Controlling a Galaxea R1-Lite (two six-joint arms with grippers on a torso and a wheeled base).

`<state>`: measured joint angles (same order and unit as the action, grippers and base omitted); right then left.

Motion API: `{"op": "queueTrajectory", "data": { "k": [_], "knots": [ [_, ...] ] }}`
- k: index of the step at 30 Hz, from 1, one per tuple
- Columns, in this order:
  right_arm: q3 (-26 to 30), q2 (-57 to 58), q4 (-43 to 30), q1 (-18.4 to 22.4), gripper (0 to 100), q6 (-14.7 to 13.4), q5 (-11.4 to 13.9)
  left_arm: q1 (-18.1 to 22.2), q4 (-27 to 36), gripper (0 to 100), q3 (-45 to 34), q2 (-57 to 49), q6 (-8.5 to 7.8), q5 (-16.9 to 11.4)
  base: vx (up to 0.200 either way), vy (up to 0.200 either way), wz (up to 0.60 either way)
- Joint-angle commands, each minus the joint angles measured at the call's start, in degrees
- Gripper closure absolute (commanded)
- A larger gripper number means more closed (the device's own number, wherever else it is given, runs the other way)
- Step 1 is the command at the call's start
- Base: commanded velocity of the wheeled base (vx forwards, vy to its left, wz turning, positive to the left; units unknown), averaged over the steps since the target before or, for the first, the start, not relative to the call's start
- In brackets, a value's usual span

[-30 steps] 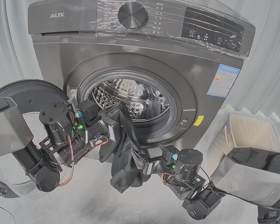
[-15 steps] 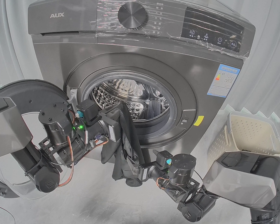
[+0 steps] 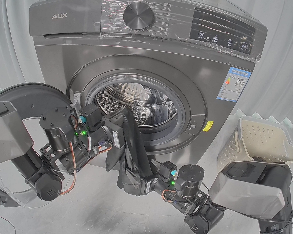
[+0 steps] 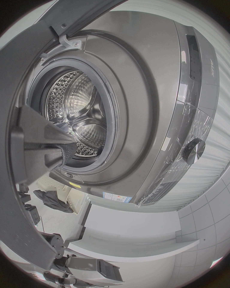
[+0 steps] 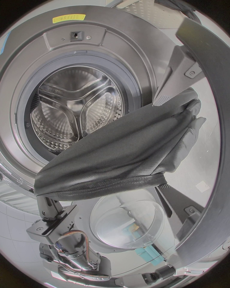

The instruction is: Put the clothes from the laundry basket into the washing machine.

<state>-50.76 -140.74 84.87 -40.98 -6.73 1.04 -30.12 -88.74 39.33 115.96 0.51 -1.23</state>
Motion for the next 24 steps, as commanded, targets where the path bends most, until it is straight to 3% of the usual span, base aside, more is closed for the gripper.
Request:
{"op": "queueTrajectory", "data": {
  "k": [1,11,24],
  "knots": [
    [1.02,2.40,0.03,0.03,0,-0.13,0.11,0.06,-0.03,100,-0.04,0.23,0.02,0.00,0.000,0.000,0.00],
    [5.15,3.37,0.03,-1.64,0,-0.13,0.63,0.06,-0.03,100,0.05,0.50,-0.25,0.00,0.000,0.000,0.00],
    [-2.85,-4.63,-1.02,-1.73,0,1.10,1.07,-0.02,-0.03,100,0.05,0.15,-0.25,0.00,0.000,0.000,0.00]
  ]
}}
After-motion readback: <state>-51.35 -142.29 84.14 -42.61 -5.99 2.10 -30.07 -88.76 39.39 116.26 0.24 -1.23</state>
